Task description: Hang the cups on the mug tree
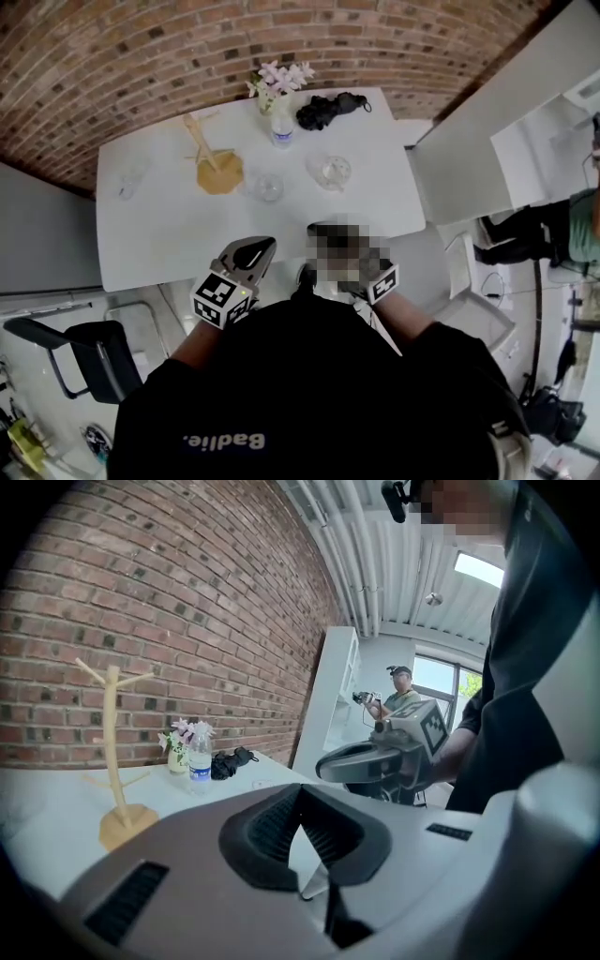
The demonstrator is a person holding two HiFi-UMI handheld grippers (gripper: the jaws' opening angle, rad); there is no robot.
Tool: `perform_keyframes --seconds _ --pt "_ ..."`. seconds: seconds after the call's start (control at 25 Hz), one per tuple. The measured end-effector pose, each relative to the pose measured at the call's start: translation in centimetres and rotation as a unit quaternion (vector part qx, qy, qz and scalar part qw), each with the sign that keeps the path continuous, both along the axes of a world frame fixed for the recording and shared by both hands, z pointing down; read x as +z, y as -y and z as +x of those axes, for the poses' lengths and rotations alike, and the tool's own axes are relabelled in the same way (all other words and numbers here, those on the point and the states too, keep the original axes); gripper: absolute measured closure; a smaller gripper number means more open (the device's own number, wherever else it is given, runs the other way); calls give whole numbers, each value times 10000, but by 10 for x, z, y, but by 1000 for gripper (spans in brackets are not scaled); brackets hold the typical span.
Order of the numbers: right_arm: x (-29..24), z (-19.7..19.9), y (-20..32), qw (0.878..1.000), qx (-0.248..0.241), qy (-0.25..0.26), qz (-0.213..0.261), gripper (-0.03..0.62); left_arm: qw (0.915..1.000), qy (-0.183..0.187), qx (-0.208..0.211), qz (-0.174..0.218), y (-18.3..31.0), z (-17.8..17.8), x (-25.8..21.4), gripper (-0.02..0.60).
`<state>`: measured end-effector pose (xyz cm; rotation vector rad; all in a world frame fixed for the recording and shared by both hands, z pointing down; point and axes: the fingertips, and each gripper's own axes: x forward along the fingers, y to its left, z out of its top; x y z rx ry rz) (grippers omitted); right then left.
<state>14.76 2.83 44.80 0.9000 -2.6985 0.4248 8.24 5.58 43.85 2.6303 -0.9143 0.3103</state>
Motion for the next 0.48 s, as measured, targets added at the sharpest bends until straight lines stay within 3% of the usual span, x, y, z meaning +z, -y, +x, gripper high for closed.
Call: perform_keyframes --seconds 0.48 --pt "11 20 74 9978 -628 156 -168 563 9939 669 -854 -217 76 13 25 578"
